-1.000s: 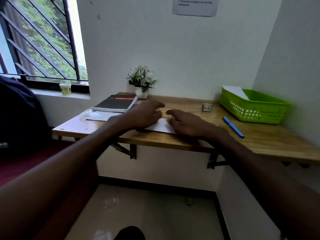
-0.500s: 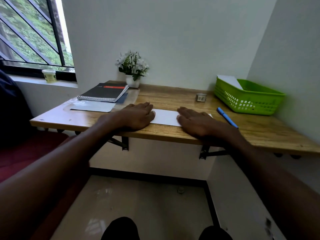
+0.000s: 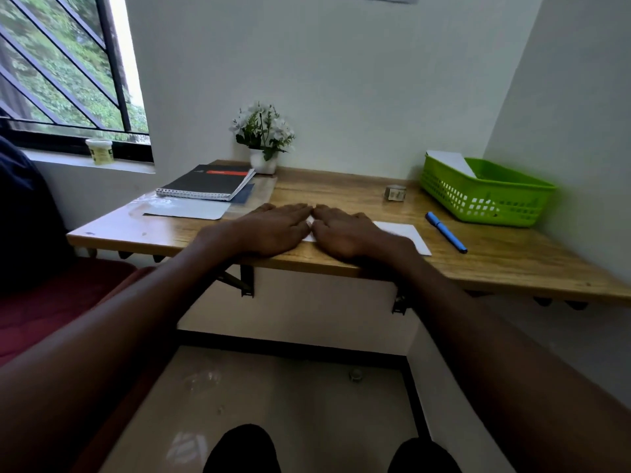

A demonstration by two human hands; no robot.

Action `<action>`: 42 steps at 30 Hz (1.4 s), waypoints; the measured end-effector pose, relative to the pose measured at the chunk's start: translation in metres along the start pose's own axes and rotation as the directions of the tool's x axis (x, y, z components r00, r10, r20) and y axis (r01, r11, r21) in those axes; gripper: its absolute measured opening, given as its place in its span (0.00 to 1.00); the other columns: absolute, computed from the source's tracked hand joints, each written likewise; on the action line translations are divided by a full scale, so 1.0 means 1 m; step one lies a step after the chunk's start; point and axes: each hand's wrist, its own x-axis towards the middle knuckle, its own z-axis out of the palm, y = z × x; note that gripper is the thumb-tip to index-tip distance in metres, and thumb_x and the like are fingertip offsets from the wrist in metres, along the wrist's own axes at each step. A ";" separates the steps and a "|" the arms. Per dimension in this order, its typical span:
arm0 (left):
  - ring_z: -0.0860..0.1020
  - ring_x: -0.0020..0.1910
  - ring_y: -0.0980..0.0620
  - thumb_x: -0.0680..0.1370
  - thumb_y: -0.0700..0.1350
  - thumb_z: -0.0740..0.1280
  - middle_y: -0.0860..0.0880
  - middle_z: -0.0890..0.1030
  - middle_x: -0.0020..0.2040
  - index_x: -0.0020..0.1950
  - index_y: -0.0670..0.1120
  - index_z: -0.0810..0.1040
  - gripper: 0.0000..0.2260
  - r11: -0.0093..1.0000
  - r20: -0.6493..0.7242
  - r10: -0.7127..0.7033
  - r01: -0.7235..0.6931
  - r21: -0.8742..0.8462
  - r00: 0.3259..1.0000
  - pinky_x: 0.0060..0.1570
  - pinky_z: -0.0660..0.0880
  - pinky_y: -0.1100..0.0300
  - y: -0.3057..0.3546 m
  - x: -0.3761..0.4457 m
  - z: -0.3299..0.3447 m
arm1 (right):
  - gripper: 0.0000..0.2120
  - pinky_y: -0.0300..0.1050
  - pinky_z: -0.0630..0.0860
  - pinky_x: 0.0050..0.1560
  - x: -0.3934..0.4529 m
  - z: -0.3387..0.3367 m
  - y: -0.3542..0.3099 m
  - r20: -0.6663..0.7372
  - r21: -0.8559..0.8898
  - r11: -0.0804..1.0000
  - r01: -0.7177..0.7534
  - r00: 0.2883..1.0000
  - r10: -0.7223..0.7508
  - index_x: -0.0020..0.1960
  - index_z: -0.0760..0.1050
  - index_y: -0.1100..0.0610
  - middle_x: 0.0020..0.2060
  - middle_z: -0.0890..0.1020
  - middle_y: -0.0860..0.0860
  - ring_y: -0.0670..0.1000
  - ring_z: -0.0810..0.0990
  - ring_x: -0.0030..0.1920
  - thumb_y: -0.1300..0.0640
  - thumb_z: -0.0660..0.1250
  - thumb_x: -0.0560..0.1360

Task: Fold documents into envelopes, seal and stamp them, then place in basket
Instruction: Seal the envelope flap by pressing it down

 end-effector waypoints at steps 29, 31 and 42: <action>0.73 0.69 0.42 0.87 0.49 0.53 0.41 0.74 0.72 0.73 0.43 0.73 0.19 1.000 -0.056 0.020 -0.019 0.015 0.998 0.70 0.69 0.48 -0.010 0.062 -0.003 | 0.13 0.52 0.77 0.58 -0.006 -0.010 0.062 -0.320 -0.025 0.984 -0.174 0.934 0.157 0.62 0.78 0.53 0.60 0.76 0.54 0.55 0.76 0.60 0.52 0.60 0.81; 0.72 0.71 0.43 0.87 0.49 0.54 0.42 0.73 0.74 0.75 0.45 0.72 0.19 1.000 -0.056 0.009 -0.008 0.012 0.998 0.70 0.68 0.50 -0.013 0.072 -0.005 | 0.13 0.51 0.76 0.57 0.004 -0.013 0.064 -0.298 -0.045 0.983 -0.176 0.942 0.155 0.62 0.77 0.53 0.60 0.76 0.54 0.56 0.76 0.61 0.53 0.60 0.81; 0.80 0.61 0.46 0.82 0.54 0.63 0.48 0.82 0.63 0.65 0.49 0.80 0.16 0.998 -0.381 0.060 -0.050 0.035 0.923 0.57 0.77 0.51 0.001 0.133 -0.012 | 0.15 0.45 0.70 0.47 0.061 -0.059 0.141 -0.519 0.078 0.977 -0.200 0.828 0.211 0.56 0.82 0.52 0.56 0.79 0.52 0.54 0.78 0.59 0.63 0.69 0.71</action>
